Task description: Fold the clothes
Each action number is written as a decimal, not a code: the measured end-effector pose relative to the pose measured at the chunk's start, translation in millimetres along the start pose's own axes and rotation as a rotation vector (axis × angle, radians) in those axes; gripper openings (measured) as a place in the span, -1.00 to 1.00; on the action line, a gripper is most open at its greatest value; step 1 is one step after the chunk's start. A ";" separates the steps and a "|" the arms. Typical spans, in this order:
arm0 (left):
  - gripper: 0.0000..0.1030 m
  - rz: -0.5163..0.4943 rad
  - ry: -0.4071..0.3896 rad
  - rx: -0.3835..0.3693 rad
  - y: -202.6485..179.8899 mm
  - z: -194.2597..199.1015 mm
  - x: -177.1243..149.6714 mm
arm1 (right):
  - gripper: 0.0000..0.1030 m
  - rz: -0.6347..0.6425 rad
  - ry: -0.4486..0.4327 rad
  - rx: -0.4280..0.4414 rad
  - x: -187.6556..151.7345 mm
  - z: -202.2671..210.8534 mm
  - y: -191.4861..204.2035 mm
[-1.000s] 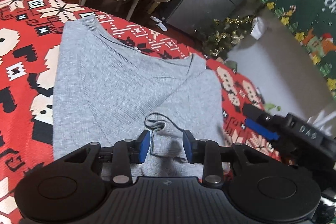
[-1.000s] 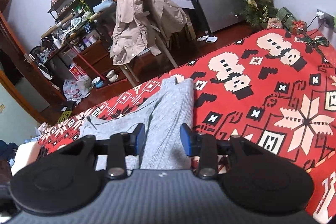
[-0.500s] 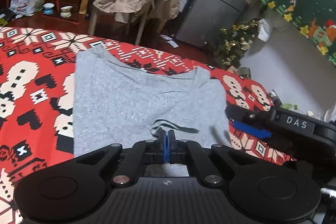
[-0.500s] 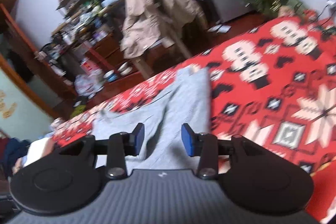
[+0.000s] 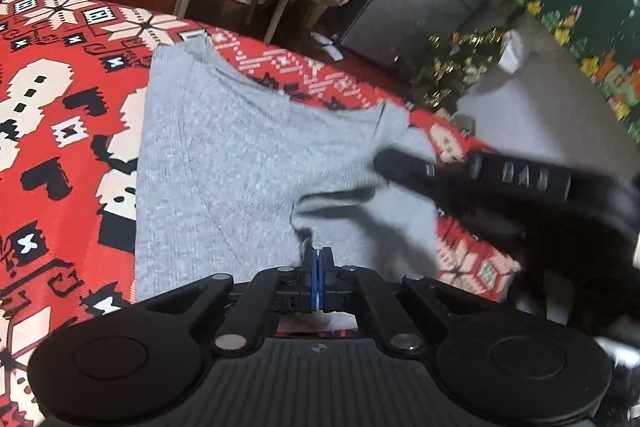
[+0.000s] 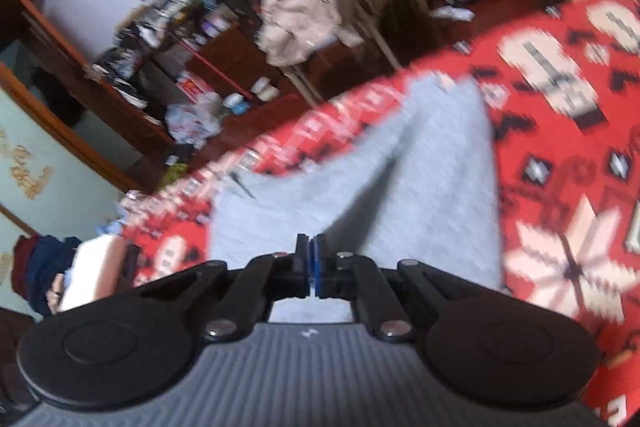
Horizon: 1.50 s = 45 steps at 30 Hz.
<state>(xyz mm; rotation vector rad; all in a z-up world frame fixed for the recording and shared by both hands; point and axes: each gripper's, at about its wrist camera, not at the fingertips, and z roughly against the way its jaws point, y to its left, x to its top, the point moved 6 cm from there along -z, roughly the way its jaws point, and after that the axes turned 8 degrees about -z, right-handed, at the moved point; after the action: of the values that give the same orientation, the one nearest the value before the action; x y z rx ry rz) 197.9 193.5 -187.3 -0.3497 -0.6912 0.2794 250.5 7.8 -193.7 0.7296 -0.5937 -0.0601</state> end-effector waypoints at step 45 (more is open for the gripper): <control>-0.28 0.043 -0.258 0.163 45.5 -0.5 51.0 | 0.08 -0.030 -0.092 -0.068 -1.1 32.1 -38.1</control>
<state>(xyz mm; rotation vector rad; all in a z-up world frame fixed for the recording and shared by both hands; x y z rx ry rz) 229.8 253.2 -177.0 -0.1739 -0.9083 0.4242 238.3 -40.1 -199.8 0.6720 -0.6655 -0.1417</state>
